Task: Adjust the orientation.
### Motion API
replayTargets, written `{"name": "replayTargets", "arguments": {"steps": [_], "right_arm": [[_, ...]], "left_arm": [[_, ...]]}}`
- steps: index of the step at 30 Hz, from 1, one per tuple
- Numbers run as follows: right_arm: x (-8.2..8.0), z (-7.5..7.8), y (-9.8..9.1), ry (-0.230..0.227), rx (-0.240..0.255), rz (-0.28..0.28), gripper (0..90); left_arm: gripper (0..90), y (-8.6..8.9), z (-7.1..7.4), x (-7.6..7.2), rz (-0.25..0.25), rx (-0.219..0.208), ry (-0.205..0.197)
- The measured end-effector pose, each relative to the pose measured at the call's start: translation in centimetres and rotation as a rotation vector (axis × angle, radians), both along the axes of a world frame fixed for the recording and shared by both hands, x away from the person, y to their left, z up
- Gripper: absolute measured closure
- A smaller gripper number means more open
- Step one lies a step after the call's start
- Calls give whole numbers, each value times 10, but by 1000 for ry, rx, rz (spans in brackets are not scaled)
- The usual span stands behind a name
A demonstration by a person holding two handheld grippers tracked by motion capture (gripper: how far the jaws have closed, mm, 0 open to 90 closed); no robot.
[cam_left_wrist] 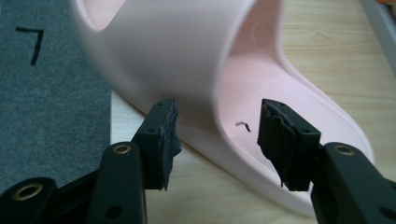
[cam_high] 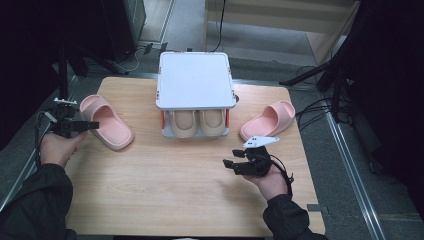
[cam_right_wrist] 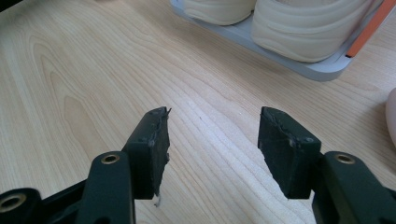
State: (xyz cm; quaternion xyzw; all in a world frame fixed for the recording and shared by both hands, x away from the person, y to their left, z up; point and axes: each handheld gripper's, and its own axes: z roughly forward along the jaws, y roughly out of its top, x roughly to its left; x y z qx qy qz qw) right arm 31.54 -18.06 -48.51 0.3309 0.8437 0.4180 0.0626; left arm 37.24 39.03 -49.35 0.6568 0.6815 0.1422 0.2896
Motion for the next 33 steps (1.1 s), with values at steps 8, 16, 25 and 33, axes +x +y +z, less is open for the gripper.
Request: {"name": "replayTargets", "arguments": {"steps": [8, 16, 25, 33], "right_arm": [[1, -1, -1, -2, 0, 0, 438], [1, -1, -3, -4, -2, -5, 438], [1, 0, -4, -1, 0, -13, 438], [2, 0, -6, -4, 3, -16, 439]], "left_arm": [[482, 4, -8, 14, 72, 16, -4], [749, 5, -9, 14, 73, 89, -41], [844, -1, -4, 10, 0, 59, -33], [846, -14, 16, -12, -109, 60, -60]]}}
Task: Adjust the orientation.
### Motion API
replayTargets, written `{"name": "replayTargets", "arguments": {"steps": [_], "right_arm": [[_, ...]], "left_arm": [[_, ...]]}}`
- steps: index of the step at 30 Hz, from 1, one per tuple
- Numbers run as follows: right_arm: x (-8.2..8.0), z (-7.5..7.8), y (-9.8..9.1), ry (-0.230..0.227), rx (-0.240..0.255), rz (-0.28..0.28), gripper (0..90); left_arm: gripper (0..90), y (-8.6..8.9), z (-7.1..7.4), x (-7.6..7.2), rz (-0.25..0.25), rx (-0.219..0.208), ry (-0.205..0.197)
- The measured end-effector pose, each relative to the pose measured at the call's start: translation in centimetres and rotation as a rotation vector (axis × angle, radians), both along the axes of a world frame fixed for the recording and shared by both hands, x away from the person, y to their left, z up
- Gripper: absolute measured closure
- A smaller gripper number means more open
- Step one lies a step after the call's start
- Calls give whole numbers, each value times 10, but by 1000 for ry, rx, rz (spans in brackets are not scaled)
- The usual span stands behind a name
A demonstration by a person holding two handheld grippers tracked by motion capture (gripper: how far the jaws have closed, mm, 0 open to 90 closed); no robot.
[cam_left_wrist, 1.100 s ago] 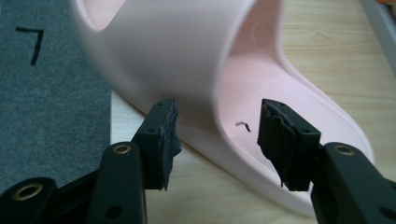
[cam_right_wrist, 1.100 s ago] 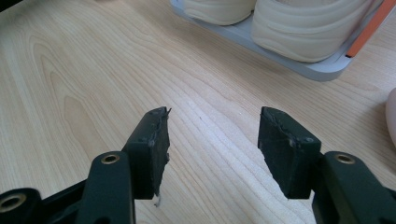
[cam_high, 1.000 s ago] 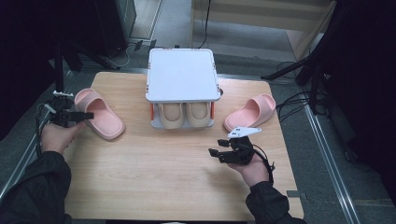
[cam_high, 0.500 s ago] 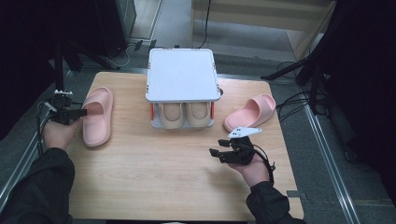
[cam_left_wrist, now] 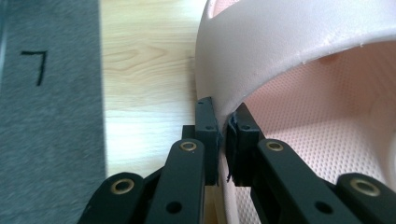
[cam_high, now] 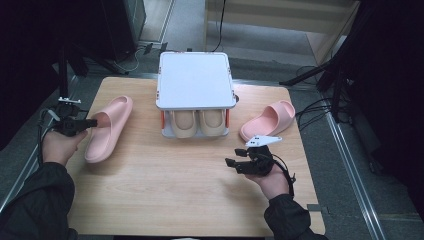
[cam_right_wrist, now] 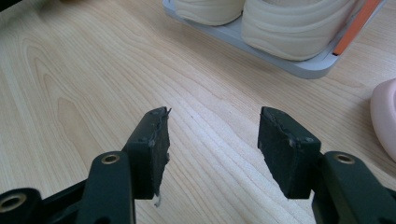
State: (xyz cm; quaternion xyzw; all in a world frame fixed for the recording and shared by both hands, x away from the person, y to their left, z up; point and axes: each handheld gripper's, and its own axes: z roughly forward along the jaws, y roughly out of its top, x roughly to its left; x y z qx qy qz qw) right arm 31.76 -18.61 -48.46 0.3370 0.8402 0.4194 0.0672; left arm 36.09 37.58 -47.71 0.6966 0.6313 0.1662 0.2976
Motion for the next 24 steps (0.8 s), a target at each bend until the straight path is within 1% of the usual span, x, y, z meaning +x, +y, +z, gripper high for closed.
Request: {"name": "replayTargets", "arguments": {"steps": [1, 2, 4, 6, 10, 12, 13, 14, 17, 18, 24], "right_arm": [[1, 0, 0, -2, 6, 1, 439], [1, 0, 0, -2, 6, 1, 439], [1, 0, 1, -1, -1, 2, 439], [2, 0, 1, -2, 1, 1, 439], [3, 1, 2, -7, 4, -1, 439], [4, 2, 2, -7, 7, -2, 439], [5, 2, 3, -9, 8, 0, 439], [5, 2, 3, -9, 8, 0, 439], [7, 3, 5, -7, 6, 4, 439], [7, 3, 5, -11, 8, 7, 439], [8, 4, 7, -12, 13, 13, 440]], "left_arm": [[846, -5, 4, -7, -27, 10, 7], [846, -5, 4, -7, -27, 10, 7], [845, -10, 7, -14, -51, 12, 5], [845, -16, 10, -22, -74, 4, 2], [845, -33, 15, -38, -131, 4, -5], [845, -43, 16, -46, -165, -8, -4], [844, -54, 17, -52, -194, -11, -5], [844, -54, 17, -52, -194, -11, -5], [844, -69, 17, -61, -233, -18, -7], [844, -74, 17, -63, -248, -14, -4], [843, -99, 14, -74, -307, -21, 11]]}}
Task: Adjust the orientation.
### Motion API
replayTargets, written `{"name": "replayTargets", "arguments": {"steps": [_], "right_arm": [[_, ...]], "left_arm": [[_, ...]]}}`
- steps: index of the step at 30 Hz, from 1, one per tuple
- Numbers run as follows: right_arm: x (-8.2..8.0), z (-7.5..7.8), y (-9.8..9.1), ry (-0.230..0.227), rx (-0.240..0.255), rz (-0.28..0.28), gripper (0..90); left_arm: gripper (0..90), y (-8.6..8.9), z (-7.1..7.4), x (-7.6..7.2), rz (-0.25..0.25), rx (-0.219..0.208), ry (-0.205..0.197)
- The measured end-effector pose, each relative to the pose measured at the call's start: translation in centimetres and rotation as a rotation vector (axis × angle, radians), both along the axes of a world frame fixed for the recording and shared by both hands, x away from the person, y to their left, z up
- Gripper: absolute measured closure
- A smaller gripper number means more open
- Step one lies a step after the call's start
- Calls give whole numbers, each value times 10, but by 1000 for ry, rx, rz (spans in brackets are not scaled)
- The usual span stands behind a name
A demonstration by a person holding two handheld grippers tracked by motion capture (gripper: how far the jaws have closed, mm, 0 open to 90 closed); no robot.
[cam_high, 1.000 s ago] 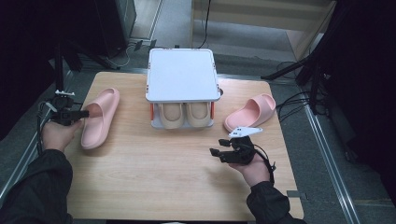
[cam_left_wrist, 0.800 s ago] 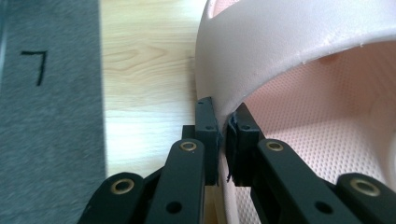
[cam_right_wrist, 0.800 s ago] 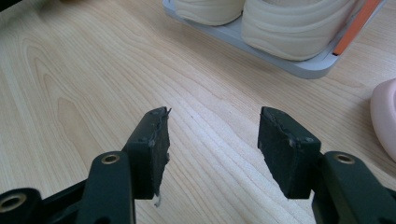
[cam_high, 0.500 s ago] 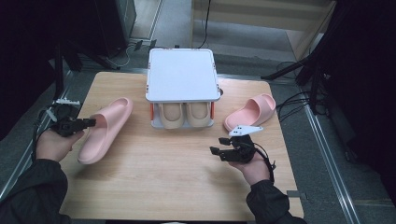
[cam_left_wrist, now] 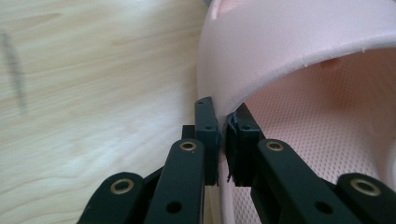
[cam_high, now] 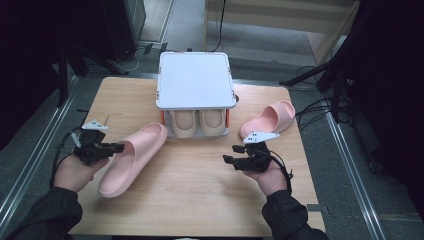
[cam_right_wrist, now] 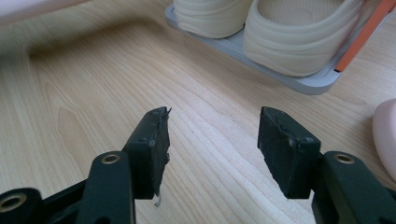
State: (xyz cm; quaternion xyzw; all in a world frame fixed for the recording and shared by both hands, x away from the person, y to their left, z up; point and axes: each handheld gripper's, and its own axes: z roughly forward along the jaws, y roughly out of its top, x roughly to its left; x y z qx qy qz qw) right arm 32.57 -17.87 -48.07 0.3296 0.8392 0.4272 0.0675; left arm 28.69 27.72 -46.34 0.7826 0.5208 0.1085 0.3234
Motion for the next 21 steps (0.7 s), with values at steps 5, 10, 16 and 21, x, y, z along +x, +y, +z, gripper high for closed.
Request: {"name": "replayTargets", "arguments": {"steps": [5, 10, 16, 21], "right_arm": [[0, 0, 2, -2, -5, 4, 442], [0, -1, 3, -1, -15, 6, 445], [-1, -1, 6, -7, -18, 14, 451], [-1, -1, 10, -8, -22, 24, 454]], "left_arm": [[843, -20, -2, -5, -45, -10, 6], [842, -42, -7, -8, -103, 19, 10], [841, -58, -13, -8, -142, 25, 15], [834, -73, -17, -10, -174, 36, 9]]}}
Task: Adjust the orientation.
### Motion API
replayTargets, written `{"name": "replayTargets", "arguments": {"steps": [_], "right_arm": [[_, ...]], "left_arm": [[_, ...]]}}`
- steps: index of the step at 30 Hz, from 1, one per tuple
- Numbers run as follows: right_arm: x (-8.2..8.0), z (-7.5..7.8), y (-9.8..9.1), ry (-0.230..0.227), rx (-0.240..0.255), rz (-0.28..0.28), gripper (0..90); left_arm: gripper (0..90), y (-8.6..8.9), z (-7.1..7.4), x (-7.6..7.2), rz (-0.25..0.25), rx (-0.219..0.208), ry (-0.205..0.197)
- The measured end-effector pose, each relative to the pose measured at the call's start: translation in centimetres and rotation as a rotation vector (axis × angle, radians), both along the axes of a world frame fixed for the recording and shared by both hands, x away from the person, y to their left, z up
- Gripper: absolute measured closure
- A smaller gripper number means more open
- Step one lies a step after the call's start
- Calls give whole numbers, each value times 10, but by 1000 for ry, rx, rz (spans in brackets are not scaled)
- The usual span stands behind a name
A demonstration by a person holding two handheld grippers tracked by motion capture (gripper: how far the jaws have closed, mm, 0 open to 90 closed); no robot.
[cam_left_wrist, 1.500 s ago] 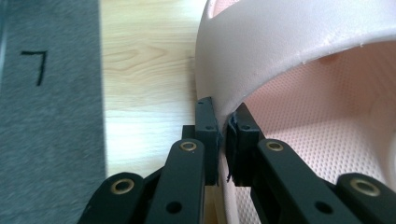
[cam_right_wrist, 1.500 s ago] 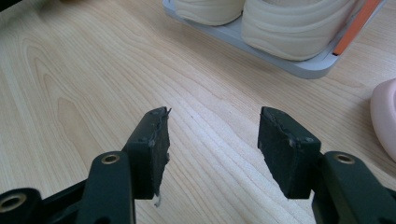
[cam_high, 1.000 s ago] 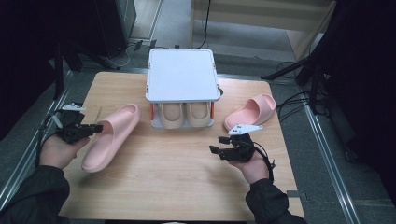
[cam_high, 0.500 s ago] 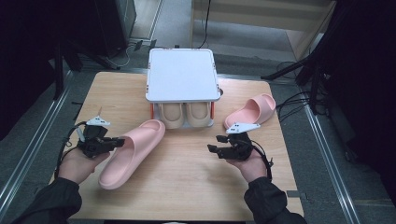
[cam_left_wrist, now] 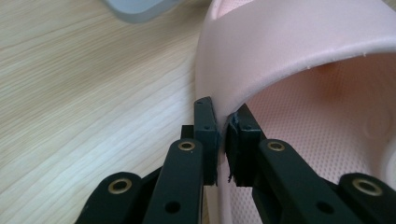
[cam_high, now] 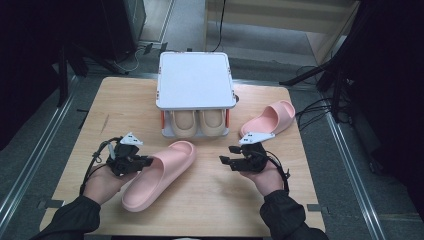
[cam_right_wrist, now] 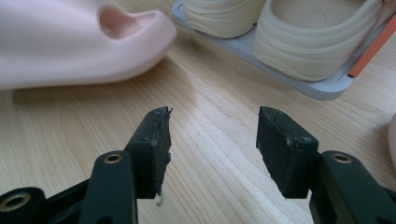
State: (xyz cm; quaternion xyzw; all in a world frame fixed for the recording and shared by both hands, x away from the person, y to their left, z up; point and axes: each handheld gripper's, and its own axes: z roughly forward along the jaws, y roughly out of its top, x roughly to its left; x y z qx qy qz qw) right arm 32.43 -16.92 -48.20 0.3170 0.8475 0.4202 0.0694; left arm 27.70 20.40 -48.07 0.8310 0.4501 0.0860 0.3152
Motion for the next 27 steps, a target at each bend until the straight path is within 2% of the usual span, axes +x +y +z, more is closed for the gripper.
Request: {"name": "replayTargets", "arguments": {"steps": [4, 10, 21, 27], "right_arm": [[0, 0, 1, -2, -3, 5, 455], [0, -1, 2, 2, -3, 6, 458], [1, 0, 2, -6, 0, 10, 461], [1, 0, 2, -5, 1, 6, 462]], "left_arm": [[828, -15, -5, 1, -23, 26, 6], [819, -27, -10, 4, -35, 58, 8], [763, -26, -14, 4, -46, 53, 22], [726, -23, -13, 4, -49, 15, 33]]}}
